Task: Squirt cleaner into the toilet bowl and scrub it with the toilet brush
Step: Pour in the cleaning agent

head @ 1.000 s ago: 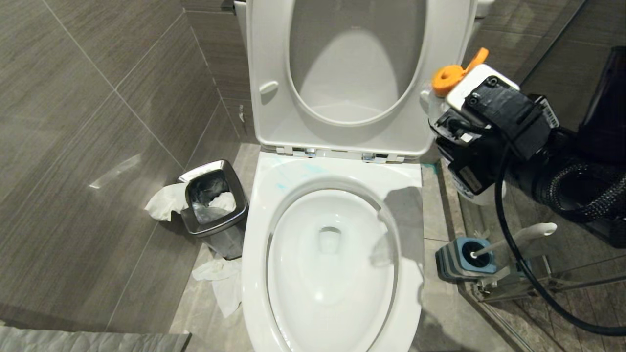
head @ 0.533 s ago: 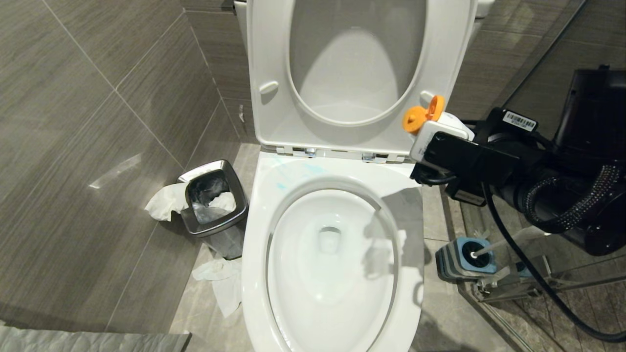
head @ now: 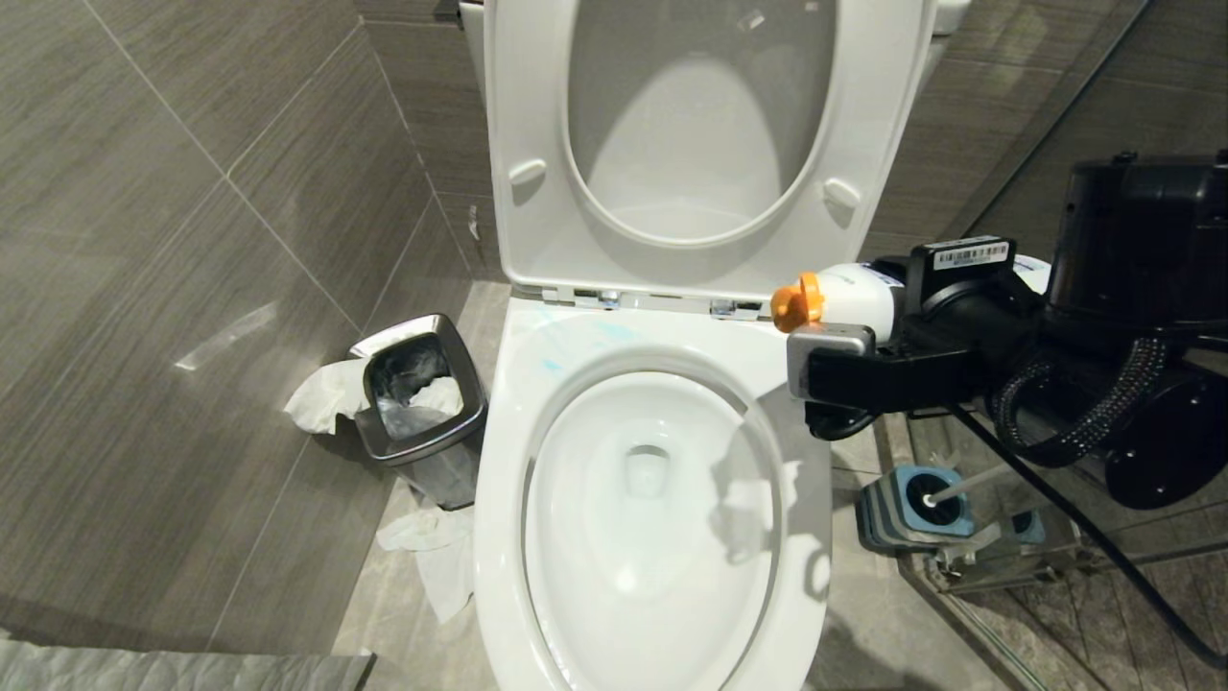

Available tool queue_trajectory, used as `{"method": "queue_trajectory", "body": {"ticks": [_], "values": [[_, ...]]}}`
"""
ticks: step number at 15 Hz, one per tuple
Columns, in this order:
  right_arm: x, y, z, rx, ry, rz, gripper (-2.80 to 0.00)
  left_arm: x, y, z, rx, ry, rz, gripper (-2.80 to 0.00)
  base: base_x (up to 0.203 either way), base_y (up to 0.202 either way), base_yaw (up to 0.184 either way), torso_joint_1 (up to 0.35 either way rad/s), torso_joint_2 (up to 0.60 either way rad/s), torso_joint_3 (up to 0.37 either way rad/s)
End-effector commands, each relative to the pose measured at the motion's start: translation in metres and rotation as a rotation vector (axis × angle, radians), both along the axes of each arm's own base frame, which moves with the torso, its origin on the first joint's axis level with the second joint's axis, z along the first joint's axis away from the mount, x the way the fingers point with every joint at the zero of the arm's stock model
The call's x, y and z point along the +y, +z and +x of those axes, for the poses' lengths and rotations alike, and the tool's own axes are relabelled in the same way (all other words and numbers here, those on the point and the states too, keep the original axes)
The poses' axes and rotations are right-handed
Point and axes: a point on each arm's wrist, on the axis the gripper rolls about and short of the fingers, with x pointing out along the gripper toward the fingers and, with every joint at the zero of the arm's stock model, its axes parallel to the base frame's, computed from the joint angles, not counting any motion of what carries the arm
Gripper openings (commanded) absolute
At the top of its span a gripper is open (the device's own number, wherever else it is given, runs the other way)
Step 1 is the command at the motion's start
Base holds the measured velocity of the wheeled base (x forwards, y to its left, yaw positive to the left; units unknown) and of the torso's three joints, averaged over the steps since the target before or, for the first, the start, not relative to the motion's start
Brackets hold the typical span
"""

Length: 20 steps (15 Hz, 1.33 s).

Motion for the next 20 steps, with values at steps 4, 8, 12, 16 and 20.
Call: {"method": "queue_trajectory", "body": {"ticks": [4, 8, 12, 16, 20], "values": [[0.023, -0.009, 0.015, -0.044, -0.057, -0.115, -2.80, 0.000, 0.000, 0.000, 0.000, 0.000, 0.000, -2.80, 0.000, 0.000, 0.000, 0.000, 0.00, 0.000], [0.043, -0.013, 0.017, -0.099, -0.086, -0.199, -2.80, 0.000, 0.000, 0.000, 0.000, 0.000, 0.000, -2.80, 0.000, 0.000, 0.000, 0.000, 0.00, 0.000], [0.050, -0.015, 0.014, -0.096, -0.068, -0.270, -2.80, 0.000, 0.000, 0.000, 0.000, -0.001, 0.000, -2.80, 0.000, 0.000, 0.000, 0.000, 0.00, 0.000], [0.051, -0.013, 0.013, -0.100, -0.065, -0.323, -2.80, 0.000, 0.000, 0.000, 0.000, 0.000, 0.000, -2.80, 0.000, 0.000, 0.000, 0.000, 0.00, 0.000], [0.054, -0.012, 0.010, -0.104, -0.050, -0.344, -2.80, 0.000, 0.000, 0.000, 0.000, 0.000, 0.000, -2.80, 0.000, 0.000, 0.000, 0.000, 0.00, 0.000]]}}
